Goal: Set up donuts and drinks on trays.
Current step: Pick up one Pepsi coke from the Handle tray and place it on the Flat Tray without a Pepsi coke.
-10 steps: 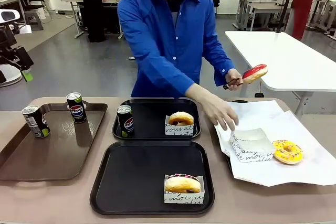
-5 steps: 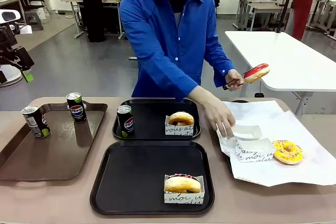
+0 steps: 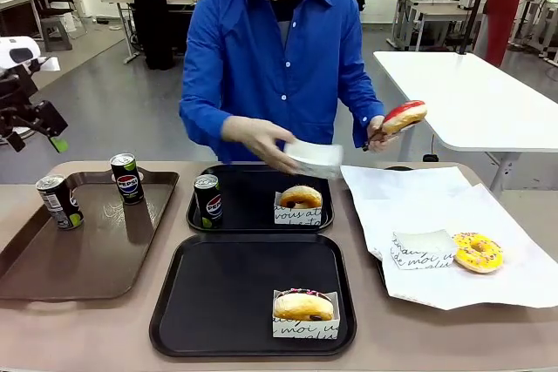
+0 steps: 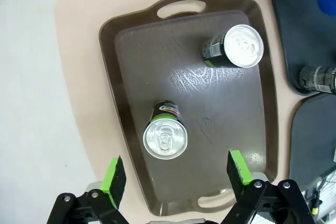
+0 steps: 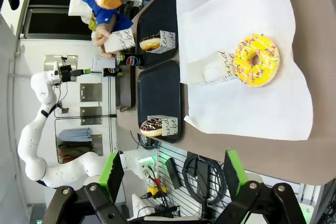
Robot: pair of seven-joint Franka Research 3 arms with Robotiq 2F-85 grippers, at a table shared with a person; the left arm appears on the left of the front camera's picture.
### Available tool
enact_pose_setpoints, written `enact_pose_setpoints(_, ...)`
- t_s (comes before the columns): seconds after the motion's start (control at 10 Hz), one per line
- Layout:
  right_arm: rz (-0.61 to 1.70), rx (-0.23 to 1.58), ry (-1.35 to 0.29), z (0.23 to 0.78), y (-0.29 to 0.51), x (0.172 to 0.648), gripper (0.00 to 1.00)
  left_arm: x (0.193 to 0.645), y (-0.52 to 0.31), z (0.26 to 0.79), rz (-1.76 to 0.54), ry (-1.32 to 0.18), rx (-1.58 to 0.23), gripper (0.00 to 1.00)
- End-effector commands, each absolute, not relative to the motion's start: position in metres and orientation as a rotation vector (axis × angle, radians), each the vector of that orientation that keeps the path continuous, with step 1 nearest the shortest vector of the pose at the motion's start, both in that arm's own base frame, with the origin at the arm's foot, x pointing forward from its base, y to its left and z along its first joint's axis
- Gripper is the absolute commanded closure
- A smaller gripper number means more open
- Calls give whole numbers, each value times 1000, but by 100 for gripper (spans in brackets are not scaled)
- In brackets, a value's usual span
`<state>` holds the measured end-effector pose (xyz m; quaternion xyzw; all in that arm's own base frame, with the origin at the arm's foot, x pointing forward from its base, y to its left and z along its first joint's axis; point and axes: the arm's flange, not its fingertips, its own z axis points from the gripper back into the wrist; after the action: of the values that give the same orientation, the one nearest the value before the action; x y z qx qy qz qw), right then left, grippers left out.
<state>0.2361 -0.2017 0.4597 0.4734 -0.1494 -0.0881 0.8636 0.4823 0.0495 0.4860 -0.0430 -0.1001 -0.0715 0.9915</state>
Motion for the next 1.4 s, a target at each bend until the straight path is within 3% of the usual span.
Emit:
enact_pose_setpoints(0.0,-183,992,-311,458,-200,234,0,469,60,471,-157,-204,-91,0)
enact_pose_setpoints(1.3,-183,992,-311,458,-200,234,0,494,46,394,-128,-123,-26,0)
